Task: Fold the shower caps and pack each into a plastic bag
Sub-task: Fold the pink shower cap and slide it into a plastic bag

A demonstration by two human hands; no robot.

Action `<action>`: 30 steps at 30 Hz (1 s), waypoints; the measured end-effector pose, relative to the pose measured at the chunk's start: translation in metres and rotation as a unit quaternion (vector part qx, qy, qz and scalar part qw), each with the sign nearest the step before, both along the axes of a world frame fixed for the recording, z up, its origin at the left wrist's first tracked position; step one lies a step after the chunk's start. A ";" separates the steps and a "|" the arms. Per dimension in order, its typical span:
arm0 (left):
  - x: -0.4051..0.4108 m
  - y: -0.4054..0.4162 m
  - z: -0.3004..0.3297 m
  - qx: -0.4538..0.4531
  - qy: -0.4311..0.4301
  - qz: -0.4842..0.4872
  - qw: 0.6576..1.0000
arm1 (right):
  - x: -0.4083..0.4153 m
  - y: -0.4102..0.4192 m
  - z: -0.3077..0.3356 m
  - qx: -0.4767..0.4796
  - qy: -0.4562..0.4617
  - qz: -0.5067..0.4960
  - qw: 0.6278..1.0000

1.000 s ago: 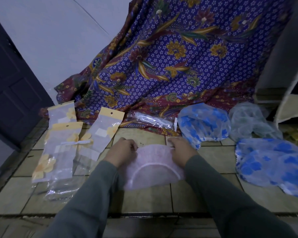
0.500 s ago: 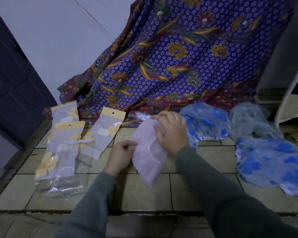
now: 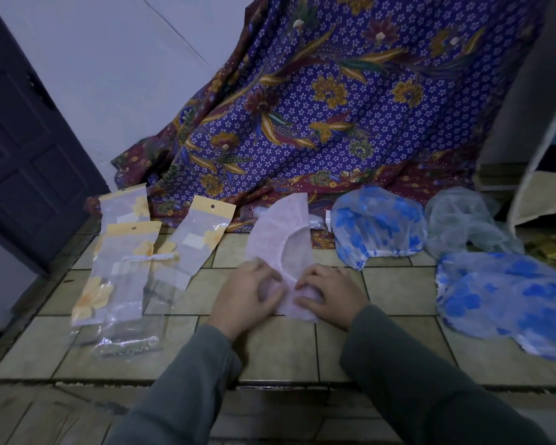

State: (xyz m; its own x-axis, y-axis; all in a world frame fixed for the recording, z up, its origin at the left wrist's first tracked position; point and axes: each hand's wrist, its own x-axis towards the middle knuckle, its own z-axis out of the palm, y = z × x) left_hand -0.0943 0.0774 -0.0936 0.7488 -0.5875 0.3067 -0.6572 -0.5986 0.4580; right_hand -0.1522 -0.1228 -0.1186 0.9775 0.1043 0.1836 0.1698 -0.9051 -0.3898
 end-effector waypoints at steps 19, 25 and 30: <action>-0.003 -0.015 -0.021 -0.038 0.079 -0.059 0.994 | -0.009 -0.007 -0.016 0.063 -0.121 -0.028 0.990; -0.004 -0.013 -0.027 -0.047 0.069 -0.040 0.996 | -0.014 -0.014 -0.016 0.084 -0.112 -0.047 0.989; -0.007 -0.012 -0.030 -0.072 0.092 -0.029 0.993 | -0.010 -0.012 -0.014 0.093 -0.073 -0.064 0.991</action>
